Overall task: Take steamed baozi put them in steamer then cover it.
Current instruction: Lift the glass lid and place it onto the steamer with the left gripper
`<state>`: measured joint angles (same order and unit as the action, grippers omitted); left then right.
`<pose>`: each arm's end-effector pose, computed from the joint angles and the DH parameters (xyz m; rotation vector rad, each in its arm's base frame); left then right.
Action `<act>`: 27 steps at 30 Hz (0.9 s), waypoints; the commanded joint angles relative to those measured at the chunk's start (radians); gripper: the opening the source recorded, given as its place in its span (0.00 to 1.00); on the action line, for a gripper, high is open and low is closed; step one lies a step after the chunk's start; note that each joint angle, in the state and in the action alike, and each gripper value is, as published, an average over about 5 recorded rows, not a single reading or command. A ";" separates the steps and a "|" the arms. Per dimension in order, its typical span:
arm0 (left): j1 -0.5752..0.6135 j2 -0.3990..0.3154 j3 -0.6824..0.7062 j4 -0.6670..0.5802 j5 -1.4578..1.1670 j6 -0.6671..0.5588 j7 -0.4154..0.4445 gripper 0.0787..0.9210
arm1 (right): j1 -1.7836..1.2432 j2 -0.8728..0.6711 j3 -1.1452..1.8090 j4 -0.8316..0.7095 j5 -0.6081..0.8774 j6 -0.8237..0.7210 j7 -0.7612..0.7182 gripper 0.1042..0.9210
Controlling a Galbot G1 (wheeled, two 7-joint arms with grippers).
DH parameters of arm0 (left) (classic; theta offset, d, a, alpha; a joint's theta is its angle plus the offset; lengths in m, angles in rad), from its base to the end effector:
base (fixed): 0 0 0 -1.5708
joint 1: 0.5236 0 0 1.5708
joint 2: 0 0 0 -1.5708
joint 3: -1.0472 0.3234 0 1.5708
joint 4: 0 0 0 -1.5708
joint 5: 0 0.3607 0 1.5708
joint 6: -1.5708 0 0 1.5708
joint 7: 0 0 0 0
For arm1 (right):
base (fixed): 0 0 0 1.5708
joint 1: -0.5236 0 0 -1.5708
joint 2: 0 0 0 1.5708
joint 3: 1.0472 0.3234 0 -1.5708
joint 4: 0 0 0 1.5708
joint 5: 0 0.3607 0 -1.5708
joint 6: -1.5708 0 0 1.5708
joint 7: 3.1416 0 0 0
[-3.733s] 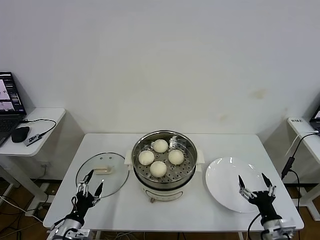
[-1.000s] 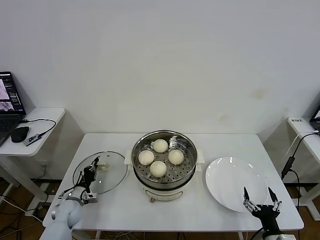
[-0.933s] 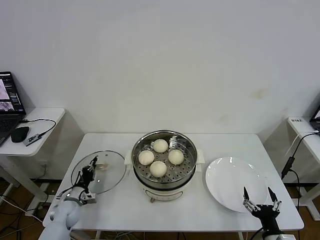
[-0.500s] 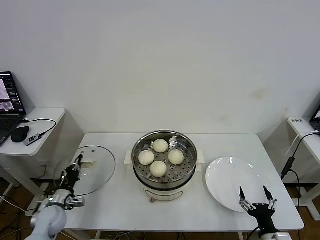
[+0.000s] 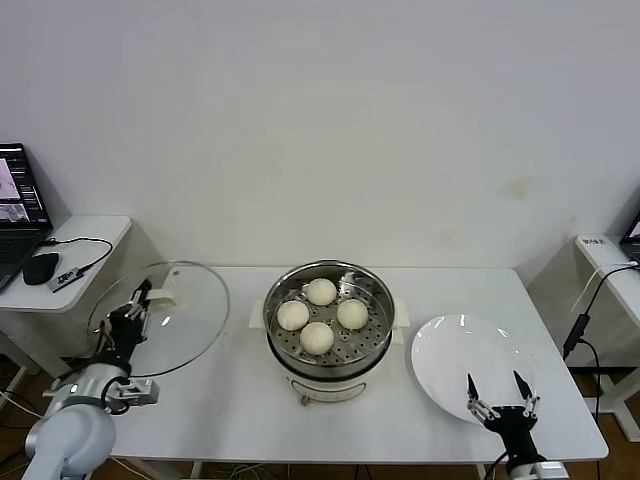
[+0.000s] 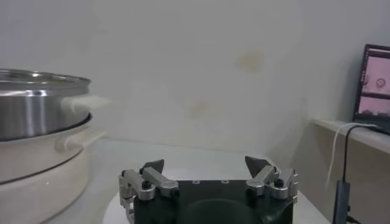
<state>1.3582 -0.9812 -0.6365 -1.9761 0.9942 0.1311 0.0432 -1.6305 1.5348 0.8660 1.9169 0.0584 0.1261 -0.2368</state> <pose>0.2738 0.1318 -0.2244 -0.0488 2.1869 2.2072 0.1584 -0.1211 -0.3403 -0.0784 -3.0227 0.2023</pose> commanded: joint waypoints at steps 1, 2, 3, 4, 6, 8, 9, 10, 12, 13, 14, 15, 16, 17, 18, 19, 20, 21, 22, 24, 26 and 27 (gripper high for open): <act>-0.045 0.034 0.225 -0.236 -0.068 0.155 0.058 0.07 | 0.001 0.007 -0.025 -0.010 -0.083 0.015 0.004 0.88; -0.059 0.029 0.258 -0.234 -0.057 0.166 0.060 0.07 | 0.001 0.009 -0.027 -0.012 -0.092 0.017 0.006 0.88; -0.074 0.020 0.294 -0.229 -0.038 0.180 0.065 0.07 | 0.003 0.010 -0.029 -0.014 -0.102 0.017 0.007 0.88; -0.089 0.006 0.328 -0.223 -0.011 0.191 0.073 0.07 | 0.005 0.011 -0.032 -0.016 -0.108 0.017 0.009 0.88; -0.113 -0.030 0.388 -0.205 0.054 0.208 0.094 0.07 | 0.008 0.009 -0.037 -0.022 -0.119 0.016 0.011 0.88; -0.143 -0.075 0.443 -0.181 0.132 0.224 0.120 0.07 | 0.011 0.008 -0.041 -0.029 -0.129 0.016 0.014 0.88; -0.160 -0.100 0.468 -0.164 0.169 0.232 0.131 0.07 | 0.013 0.008 -0.043 -0.033 -0.135 0.017 0.015 0.88; -0.178 -0.125 0.492 -0.147 0.204 0.240 0.142 0.07 | 0.014 0.008 -0.044 -0.037 -0.140 0.017 0.017 0.88; -0.215 -0.177 0.532 -0.111 0.260 0.257 0.163 0.07 | 0.019 0.009 -0.048 -0.045 -0.148 0.017 0.019 0.88; -0.236 -0.204 0.550 -0.094 0.287 0.265 0.173 0.07 | 0.022 0.008 -0.050 -0.049 -0.151 0.016 0.020 0.88; -0.256 -0.228 0.567 -0.078 0.308 0.273 0.183 0.07 | 0.025 0.008 -0.053 -0.053 -0.154 0.016 0.020 0.88; -0.276 -0.253 0.583 -0.062 0.328 0.282 0.194 0.07 | 0.029 0.008 -0.056 -0.056 -0.156 0.015 0.021 0.88; -0.294 -0.275 0.597 -0.047 0.347 0.288 0.203 0.07 | 0.032 0.008 -0.059 -0.059 -0.158 0.014 0.021 0.88; -0.312 -0.295 0.611 -0.032 0.366 0.294 0.211 0.07 | 0.034 0.008 -0.063 -0.062 -0.159 0.013 0.021 0.88; -0.326 -0.314 0.623 -0.016 0.382 0.299 0.219 0.07 | 0.037 0.008 -0.068 -0.064 -0.161 0.013 0.022 0.88; -0.338 -0.331 0.632 -0.002 0.399 0.304 0.227 0.07 | 0.039 0.009 -0.072 -0.066 -0.163 0.013 0.022 0.88; -0.348 -0.347 0.640 0.011 0.416 0.307 0.233 0.07 | 0.040 0.009 -0.077 -0.068 -0.165 0.013 0.022 0.88; -0.356 -0.361 0.645 0.023 0.432 0.309 0.240 0.07 | 0.041 0.010 -0.081 -0.069 -0.167 0.013 0.023 0.88; -0.362 -0.373 0.648 0.032 0.446 0.312 0.247 0.07 | 0.041 0.011 -0.084 -0.070 -0.170 0.013 0.023 0.88; -0.375 -0.394 0.654 0.047 0.472 0.314 0.260 0.07 | 0.041 0.012 -0.089 -0.072 -0.174 0.013 0.023 0.88; -0.387 -0.411 0.661 0.058 0.496 0.319 0.274 0.07 | 0.041 0.013 -0.091 -0.074 -0.177 0.014 0.023 0.88; -0.393 -0.417 0.665 0.064 0.506 0.321 0.281 0.07 | 0.042 0.014 -0.092 -0.075 -0.178 0.014 0.023 0.88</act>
<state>1.0747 -1.2469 -0.0937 -1.9983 1.3182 0.4056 0.2490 -1.5951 1.5473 0.7907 1.8534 -0.0977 0.1392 -0.2148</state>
